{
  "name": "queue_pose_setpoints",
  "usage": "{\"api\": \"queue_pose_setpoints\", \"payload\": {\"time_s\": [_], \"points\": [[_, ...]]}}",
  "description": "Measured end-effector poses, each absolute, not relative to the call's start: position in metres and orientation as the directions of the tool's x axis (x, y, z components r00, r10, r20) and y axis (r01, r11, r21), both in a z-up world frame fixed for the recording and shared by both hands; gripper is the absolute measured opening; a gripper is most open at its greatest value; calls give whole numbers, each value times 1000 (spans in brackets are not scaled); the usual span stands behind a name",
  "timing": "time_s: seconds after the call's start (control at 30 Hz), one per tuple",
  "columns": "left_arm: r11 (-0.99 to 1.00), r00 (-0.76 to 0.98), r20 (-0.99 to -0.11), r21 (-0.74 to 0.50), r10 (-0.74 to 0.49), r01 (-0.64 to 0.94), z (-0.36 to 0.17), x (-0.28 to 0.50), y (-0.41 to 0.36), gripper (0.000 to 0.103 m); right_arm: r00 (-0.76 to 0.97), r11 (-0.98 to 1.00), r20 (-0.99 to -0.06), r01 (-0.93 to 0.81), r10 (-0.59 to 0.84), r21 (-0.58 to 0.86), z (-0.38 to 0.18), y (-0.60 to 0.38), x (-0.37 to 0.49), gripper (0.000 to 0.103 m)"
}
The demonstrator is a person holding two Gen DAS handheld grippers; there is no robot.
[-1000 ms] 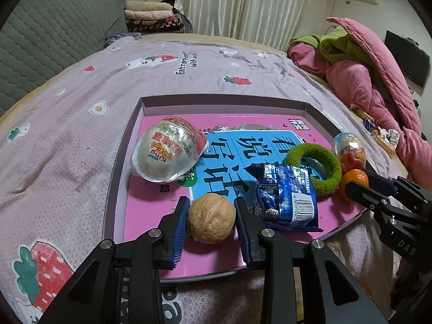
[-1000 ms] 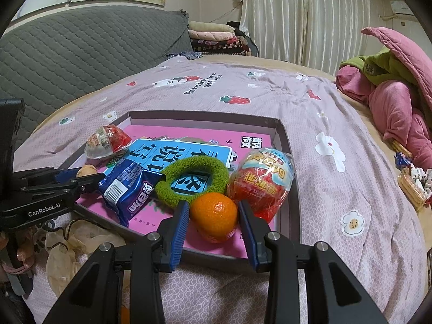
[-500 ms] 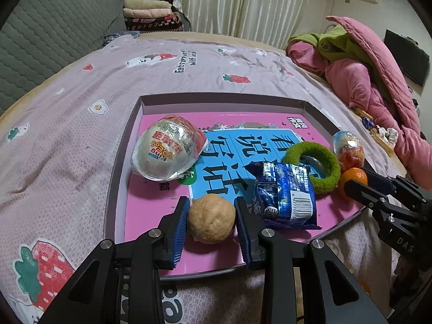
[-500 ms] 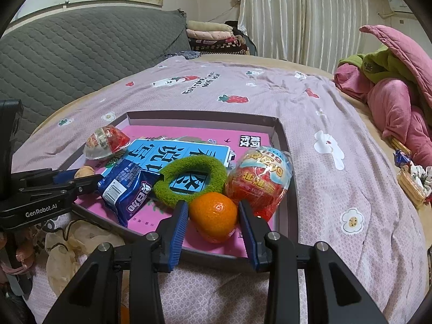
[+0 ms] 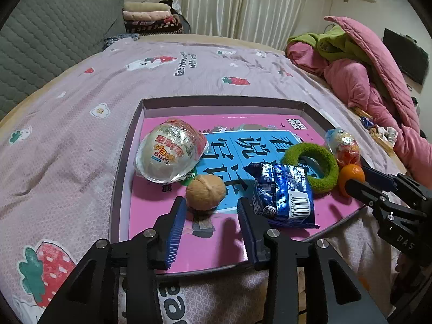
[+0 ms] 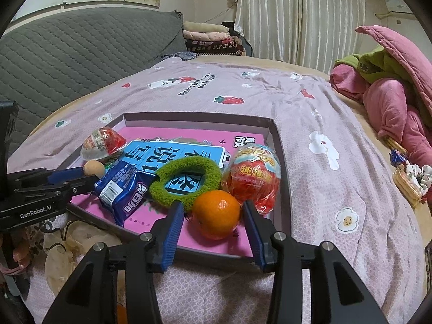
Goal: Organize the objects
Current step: 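Open both tools and withdraw them from the tray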
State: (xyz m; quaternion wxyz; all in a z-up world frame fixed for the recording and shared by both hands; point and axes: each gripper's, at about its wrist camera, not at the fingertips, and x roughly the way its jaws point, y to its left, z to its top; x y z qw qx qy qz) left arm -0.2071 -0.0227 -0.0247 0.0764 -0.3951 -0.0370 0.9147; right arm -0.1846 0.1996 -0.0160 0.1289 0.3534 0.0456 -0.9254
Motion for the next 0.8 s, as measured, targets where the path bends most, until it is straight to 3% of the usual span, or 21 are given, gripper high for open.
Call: {"api": "queue_pose_setpoints", "payload": {"time_s": [0.8], "points": [[-986,-711,-682,-118,169,-122,-3,-192,-24,53,-767,-961,-616,271,-180,-56,1,198,-172,51]]}}
